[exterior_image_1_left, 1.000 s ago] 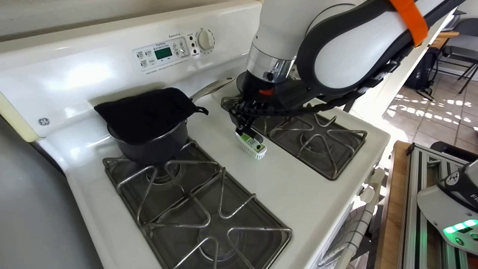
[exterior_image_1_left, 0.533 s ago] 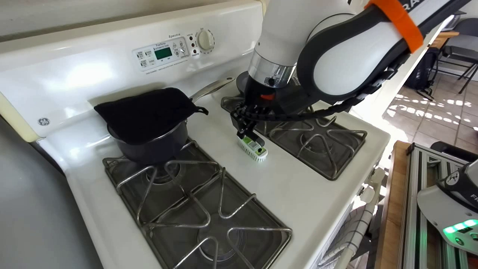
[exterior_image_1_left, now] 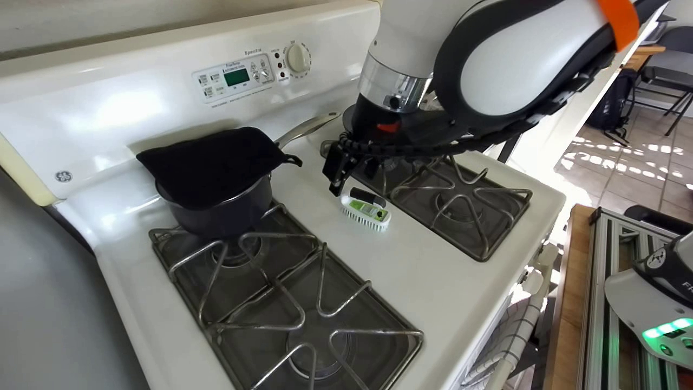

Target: Brush the top of the stove.

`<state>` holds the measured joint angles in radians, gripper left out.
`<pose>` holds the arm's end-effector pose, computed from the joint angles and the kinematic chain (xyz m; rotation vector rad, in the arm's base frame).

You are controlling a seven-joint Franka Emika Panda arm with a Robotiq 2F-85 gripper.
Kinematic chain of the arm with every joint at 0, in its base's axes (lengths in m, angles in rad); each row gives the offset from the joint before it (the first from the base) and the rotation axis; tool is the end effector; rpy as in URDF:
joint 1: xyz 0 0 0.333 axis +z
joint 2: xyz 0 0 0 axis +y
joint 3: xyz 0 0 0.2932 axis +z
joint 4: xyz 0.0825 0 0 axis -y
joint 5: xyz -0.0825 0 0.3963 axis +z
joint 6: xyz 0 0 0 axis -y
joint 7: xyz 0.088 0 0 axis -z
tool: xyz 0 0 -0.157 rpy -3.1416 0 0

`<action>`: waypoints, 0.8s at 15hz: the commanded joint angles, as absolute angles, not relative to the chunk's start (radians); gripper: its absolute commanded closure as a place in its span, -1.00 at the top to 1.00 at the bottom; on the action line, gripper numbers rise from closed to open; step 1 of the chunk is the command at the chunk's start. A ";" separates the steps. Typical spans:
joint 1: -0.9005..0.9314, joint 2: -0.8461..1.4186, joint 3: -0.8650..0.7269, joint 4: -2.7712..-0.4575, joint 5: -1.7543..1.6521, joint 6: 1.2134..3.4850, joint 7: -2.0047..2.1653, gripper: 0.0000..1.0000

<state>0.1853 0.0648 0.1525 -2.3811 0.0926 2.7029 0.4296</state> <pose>0.5131 0.1798 0.2398 -2.9618 0.2556 -0.3231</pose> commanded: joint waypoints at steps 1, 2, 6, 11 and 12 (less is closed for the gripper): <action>0.189 0.011 0.167 -2.358 0.120 2.593 0.398 1.00; 0.190 -0.004 0.169 -2.344 0.108 2.553 0.405 1.00; 0.187 -0.057 0.177 -2.273 0.033 2.369 0.428 1.00; 0.185 -0.094 0.198 -2.140 -0.084 2.117 0.431 1.00; 0.185 -0.095 0.204 -2.116 -0.108 2.081 0.435 1.00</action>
<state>0.1889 -0.0849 0.1835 -2.1760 -0.0468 2.1883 0.4230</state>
